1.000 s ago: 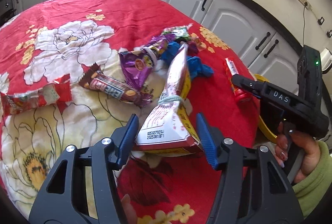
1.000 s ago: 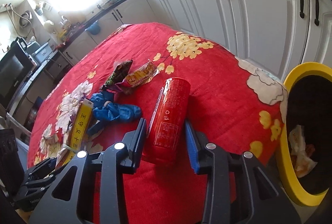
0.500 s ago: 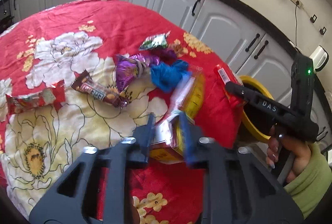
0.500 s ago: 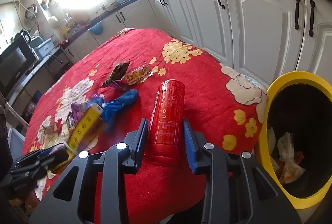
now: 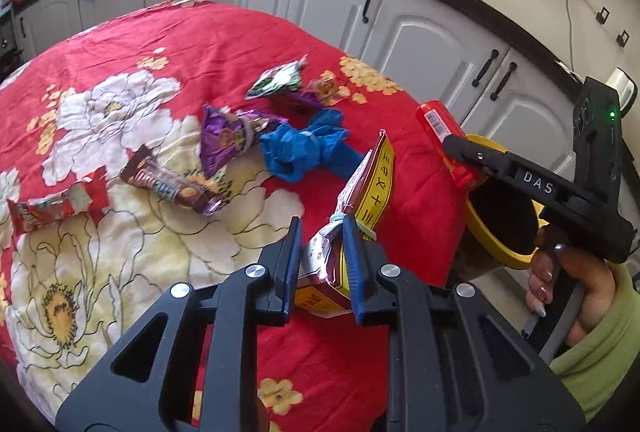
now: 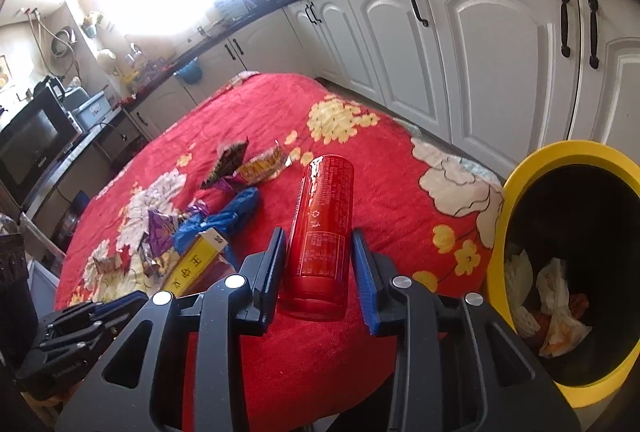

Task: Collect trash
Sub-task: 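Carry the wrapper and red can over the yellow-rimmed bin with both tools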

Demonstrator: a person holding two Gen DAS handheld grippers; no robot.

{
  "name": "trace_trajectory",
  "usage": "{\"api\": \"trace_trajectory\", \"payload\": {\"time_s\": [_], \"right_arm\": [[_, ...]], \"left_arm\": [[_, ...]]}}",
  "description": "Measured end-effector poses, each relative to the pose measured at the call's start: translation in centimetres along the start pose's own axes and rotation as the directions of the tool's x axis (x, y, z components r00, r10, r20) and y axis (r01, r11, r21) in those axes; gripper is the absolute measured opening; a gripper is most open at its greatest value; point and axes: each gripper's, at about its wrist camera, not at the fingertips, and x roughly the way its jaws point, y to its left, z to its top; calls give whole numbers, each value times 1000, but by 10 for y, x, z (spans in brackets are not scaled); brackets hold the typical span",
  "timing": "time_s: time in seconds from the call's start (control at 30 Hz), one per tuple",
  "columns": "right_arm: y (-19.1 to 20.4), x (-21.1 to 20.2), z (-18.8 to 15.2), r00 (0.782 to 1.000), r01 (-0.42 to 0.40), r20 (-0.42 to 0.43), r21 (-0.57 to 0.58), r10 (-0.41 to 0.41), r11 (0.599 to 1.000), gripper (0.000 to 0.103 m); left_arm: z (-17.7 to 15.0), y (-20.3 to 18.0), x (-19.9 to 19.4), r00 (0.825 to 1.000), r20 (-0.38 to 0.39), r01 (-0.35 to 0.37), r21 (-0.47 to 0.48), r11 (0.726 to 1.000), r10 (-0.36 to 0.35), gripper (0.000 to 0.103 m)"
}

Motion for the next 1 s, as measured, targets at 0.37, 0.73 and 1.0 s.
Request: {"api": "trace_trajectory", "payload": {"time_s": [0.37, 0.73, 1.0], "right_arm": [[-22, -33, 16, 996, 1, 85, 35, -4, 999, 31], [-65, -73, 27, 984, 72, 158, 68, -82, 995, 31], [-108, -100, 22, 970, 139, 182, 116, -159, 983, 31]], "left_arm": [[29, -32, -10, 996, 78, 38, 2, 999, -38, 14], [57, -90, 3, 988, 103, 105, 66, 992, -112, 2], [69, -143, 41, 983, 55, 172, 97, 980, -178, 2]]}}
